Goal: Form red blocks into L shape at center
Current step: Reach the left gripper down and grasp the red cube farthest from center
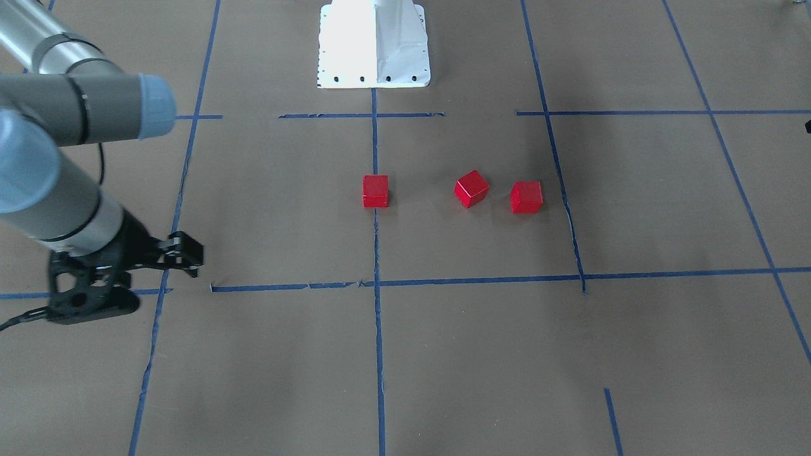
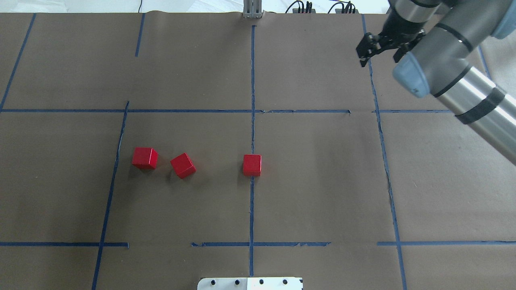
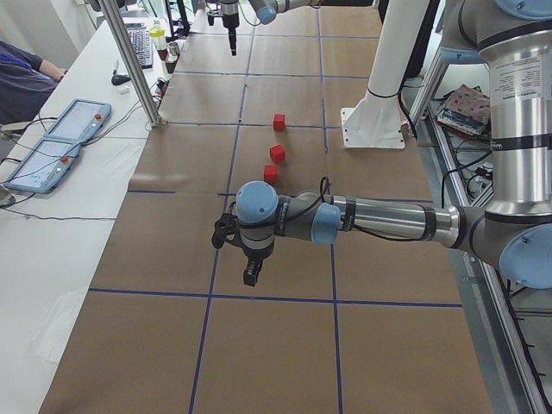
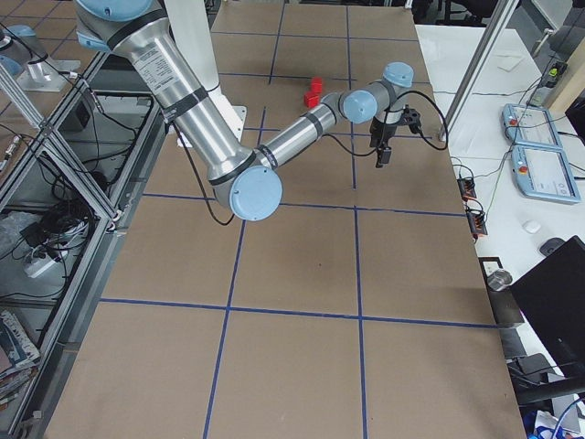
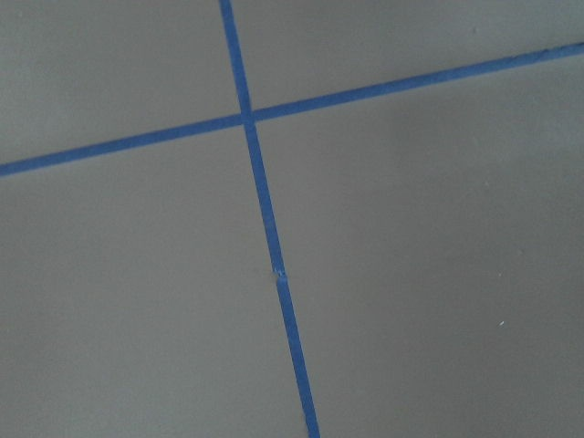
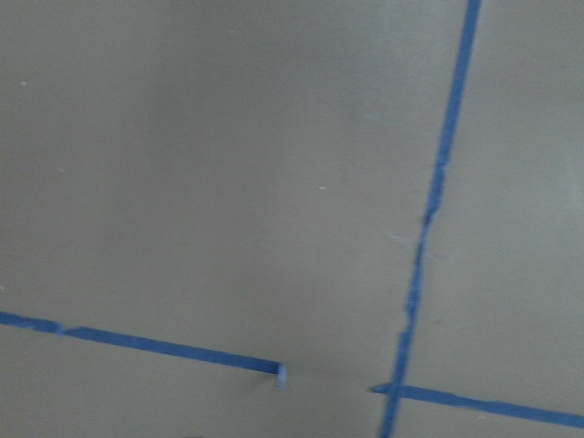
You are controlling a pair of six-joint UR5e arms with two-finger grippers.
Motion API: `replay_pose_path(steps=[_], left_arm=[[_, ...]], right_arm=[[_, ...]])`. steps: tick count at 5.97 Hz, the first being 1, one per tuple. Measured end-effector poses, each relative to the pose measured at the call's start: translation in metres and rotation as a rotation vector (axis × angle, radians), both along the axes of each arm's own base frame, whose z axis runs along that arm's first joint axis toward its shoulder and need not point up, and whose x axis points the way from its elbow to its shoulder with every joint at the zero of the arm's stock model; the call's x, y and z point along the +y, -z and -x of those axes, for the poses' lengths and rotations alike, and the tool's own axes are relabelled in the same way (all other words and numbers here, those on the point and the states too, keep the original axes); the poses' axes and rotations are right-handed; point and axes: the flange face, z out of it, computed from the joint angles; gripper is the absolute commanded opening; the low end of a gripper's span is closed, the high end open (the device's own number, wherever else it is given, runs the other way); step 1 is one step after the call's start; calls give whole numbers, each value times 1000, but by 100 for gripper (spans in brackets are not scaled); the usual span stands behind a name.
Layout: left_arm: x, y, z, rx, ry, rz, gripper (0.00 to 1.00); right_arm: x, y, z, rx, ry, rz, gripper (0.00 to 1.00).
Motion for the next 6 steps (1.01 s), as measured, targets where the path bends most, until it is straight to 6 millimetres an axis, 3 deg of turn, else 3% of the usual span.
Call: replay_pose_path(steps=[1, 2, 3, 4, 5, 6], left_arm=[[-7, 21, -2, 24, 13, -19, 100], [-11, 45, -10, 43, 21, -37, 100], [-13, 71, -27, 55, -1, -67, 100], [-14, 94, -56, 66, -49, -92, 100], [-21, 119, -90, 82, -67, -79, 100], [-31, 151, -131, 107, -42, -16, 100]], right_arm=[[2, -59, -72, 9, 60, -53, 99], [26, -117, -138, 10, 109, -91, 99], [68, -169, -194, 17, 124, -99, 99], [119, -216, -241, 26, 112, -77, 99], [162, -252, -275, 31, 88, -39, 99], [188, -274, -292, 32, 64, -2, 99]])
